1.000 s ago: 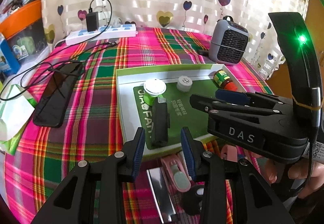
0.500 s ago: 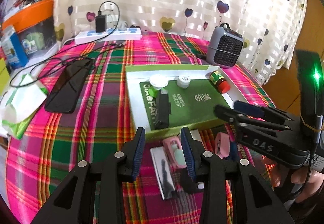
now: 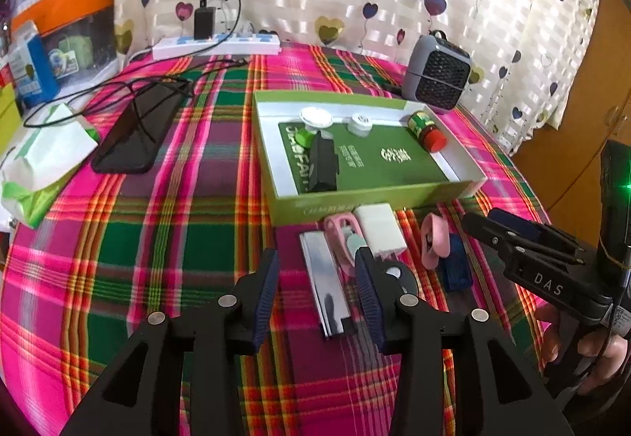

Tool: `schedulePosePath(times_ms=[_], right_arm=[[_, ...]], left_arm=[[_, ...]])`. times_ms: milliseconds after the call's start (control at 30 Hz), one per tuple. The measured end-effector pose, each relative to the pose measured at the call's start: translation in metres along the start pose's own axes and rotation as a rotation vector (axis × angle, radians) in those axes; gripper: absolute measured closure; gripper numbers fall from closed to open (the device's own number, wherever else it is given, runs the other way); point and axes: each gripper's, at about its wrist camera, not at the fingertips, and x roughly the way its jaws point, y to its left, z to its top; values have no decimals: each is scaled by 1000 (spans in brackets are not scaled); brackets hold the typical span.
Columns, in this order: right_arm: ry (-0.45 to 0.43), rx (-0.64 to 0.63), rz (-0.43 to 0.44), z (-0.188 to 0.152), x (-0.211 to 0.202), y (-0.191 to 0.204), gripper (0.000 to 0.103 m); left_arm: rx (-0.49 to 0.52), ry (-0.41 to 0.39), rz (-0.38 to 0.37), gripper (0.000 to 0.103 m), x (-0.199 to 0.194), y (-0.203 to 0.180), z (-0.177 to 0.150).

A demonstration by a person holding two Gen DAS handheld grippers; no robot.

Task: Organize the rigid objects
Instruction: 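Move both tools back toward the items lying beside the box, then grasp the blue USB stick with right tool while left grasps the silver bar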

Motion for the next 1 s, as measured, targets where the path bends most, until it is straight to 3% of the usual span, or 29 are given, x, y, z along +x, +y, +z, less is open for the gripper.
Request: schedulePosePath(times_ms=[800, 1000], right_arm=[[47, -13, 35, -27, 7, 9, 51], [62, -24, -1, -30, 10, 10, 43]], left_arm=[[21, 80, 26, 61, 22, -4, -19], [31, 75, 37, 61, 23, -6, -18]])
